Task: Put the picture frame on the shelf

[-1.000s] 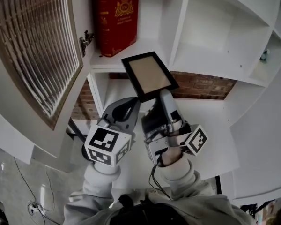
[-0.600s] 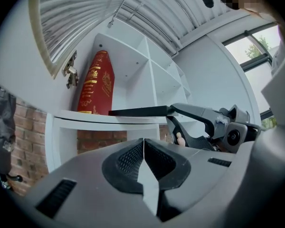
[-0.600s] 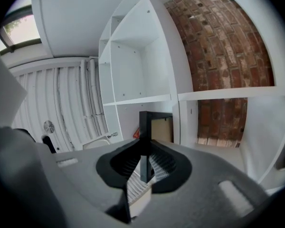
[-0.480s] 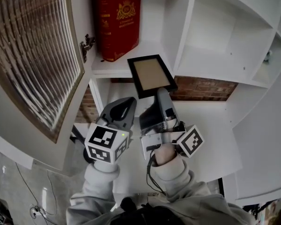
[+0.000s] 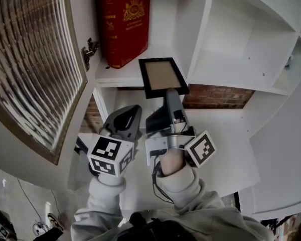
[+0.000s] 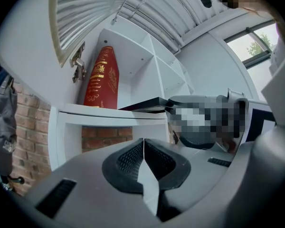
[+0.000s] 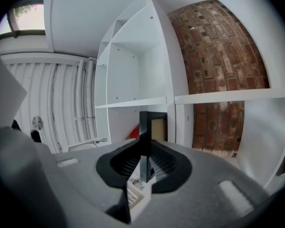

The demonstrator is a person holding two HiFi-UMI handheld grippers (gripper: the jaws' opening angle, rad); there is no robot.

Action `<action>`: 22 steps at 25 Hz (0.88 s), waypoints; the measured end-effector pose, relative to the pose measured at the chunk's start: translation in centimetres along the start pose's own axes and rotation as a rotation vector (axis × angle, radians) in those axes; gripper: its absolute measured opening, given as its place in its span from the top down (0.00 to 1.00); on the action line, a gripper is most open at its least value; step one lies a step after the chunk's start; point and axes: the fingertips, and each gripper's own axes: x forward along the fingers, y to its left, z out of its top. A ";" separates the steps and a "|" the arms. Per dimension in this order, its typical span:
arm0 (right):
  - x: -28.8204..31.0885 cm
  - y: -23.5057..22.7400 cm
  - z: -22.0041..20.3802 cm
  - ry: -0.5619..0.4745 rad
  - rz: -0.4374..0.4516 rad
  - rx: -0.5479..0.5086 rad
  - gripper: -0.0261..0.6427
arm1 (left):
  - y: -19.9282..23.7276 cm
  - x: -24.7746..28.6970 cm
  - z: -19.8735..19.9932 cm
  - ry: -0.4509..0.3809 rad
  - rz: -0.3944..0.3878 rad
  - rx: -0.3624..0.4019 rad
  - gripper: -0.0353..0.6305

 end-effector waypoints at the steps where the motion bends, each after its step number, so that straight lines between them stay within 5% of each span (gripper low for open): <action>1: 0.2 -0.2 0.1 -0.006 -0.002 -0.003 0.88 | 0.1 0.2 -0.1 0.001 0.000 -0.001 0.94; 22: 3.6 -3.0 1.0 -0.114 -0.120 -0.048 0.87 | 3.1 1.9 -0.8 0.039 -0.001 -0.036 0.94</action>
